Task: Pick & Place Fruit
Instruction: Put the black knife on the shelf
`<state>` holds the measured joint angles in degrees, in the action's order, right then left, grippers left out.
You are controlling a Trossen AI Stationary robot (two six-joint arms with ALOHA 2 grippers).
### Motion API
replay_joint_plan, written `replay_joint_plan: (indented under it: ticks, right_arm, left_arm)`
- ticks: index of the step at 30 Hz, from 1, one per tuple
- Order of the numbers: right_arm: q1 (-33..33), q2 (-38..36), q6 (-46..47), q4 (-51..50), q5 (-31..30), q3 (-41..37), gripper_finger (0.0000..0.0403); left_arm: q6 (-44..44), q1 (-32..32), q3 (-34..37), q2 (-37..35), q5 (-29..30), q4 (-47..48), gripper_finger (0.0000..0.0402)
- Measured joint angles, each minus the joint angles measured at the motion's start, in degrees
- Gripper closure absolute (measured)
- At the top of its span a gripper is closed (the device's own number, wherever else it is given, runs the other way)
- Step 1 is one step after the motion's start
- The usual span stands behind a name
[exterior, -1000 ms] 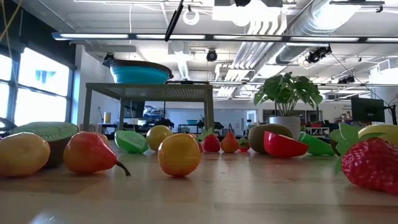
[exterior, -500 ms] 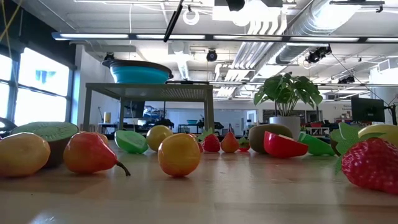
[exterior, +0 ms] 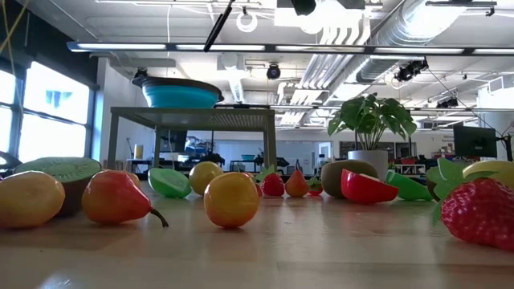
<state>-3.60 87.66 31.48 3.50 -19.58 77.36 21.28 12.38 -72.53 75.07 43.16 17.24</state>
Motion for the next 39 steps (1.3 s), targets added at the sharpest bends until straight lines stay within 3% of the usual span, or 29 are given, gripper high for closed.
replay_joint_plan:
  ticks: [4, 16, 29, 39]
  right_arm:
    - [-0.04, -0.03, -0.22, 0.64, 0.56, 0.02, 0.0363]
    - [-0.07, -0.11, -0.62, 0.33, 0.60, 0.04, 0.0363]
    - [2.68, -0.72, -0.80, 0.12, 0.71, 0.08, 0.0363]
    - [13.27, 0.18, 7.71, 1.38, 14.60, 0.07, 0.0363]
  left_arm:
    - [0.04, 0.00, 0.00, 0.00, -0.46, -0.64, 0.0294]
    - [-0.46, -0.02, 0.00, 0.02, -1.60, -0.64, 0.0179]
    - [-3.07, -0.02, 0.07, -7.64, -1.66, -0.24, 0.0213]
    - [-3.05, 0.00, 0.03, -13.77, -1.57, 5.60, 0.0238]
